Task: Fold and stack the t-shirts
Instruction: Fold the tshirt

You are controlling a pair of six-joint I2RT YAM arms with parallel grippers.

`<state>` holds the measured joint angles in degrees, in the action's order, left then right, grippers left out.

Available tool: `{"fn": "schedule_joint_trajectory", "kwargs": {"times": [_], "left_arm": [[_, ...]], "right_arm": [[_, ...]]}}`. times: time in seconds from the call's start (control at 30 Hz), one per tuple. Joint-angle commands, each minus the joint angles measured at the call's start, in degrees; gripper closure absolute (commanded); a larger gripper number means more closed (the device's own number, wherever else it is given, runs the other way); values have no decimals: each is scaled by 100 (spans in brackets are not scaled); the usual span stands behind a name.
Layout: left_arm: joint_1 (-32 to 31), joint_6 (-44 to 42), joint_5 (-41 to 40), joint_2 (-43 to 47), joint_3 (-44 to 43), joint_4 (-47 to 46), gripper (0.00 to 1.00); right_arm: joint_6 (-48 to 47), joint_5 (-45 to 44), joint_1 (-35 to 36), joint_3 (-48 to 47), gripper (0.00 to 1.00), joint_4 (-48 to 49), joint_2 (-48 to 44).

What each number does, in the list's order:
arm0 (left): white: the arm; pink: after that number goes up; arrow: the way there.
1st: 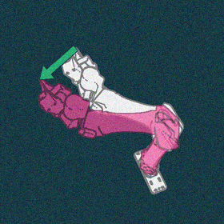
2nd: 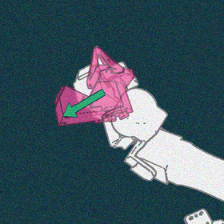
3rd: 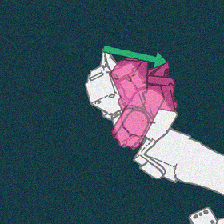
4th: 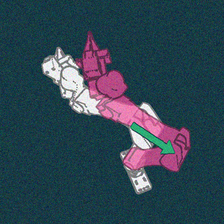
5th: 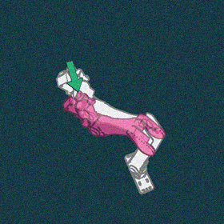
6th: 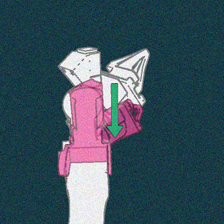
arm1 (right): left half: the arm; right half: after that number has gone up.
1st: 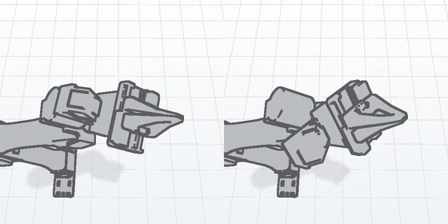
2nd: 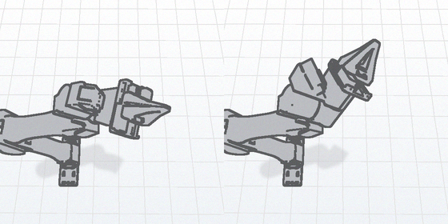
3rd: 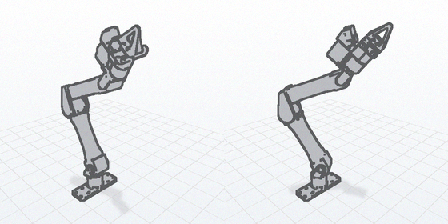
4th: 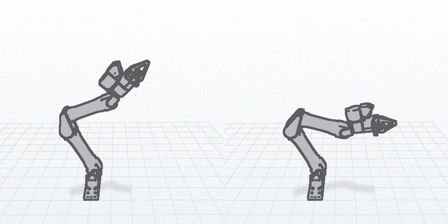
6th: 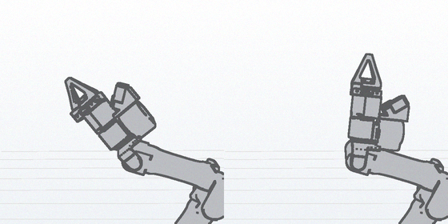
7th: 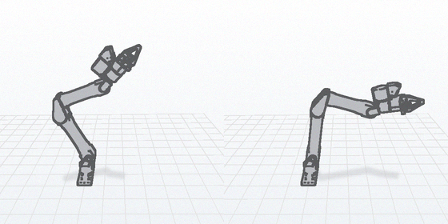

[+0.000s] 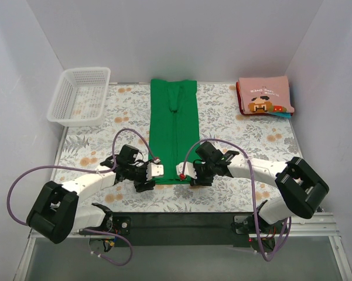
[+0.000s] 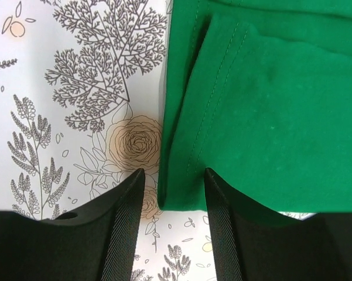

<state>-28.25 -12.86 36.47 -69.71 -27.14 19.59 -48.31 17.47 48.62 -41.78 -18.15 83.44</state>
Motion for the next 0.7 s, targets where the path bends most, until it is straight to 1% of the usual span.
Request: {"fn": "schedule_joint_trajectory", "kwargs": {"times": [0.0, 0.07, 0.13, 0.2, 0.23, 0.27, 0.33, 0.37, 0.4, 0.43, 0.47, 0.5, 0.53, 0.6, 0.67], "left_arm": [[-66, -111, -210, -16, 129, -228, 44], [-84, -155, -271, -69, 173, -237, 45], [-93, -164, -316, -165, 191, -237, 46], [-111, -181, -430, -270, 174, -228, 51], [-128, -181, -465, -367, 165, -211, 54], [-128, -181, -500, -437, 121, -176, 59], [-137, -182, -597, -543, 51, -53, 64], [-128, -181, -614, -674, -28, 9, 70], [-128, -190, -702, -745, -55, 53, 74], [-128, -147, -746, -815, -81, 71, 78], [-137, -120, -781, -912, -116, 79, 83], [-128, -111, -816, -956, -160, 88, 90], [-137, -42, -834, -974, -195, 88, 93], [-128, 12, -791, -896, -283, 97, 99], [-137, 64, -677, -746, -336, 123, 100]], "right_arm": [[-38, -33, 68, 170, 49, 198, 129], [-29, -86, 112, 266, 49, 285, 146], [-20, -183, 130, 311, 55, 303, 234], [-20, -253, 148, 328, 60, 312, 304], [-29, -306, 156, 354, 66, 312, 357], [-29, -341, 156, 372, 69, 304, 375], [-38, -394, 156, 407, 74, 303, 410], [-38, -403, 156, 434, 76, 303, 427], [-38, -429, 148, 443, 77, 295, 436], [-38, -429, 156, 460, 82, 303, 436], [-3, -438, 156, 460, 85, 295, 445], [24, -481, 156, 443, 88, 295, 445], [59, -499, 156, 417, 93, 269, 454], [182, -587, 156, 285, 99, 198, 428], [269, -614, 148, 145, 99, -3, 366]]}}
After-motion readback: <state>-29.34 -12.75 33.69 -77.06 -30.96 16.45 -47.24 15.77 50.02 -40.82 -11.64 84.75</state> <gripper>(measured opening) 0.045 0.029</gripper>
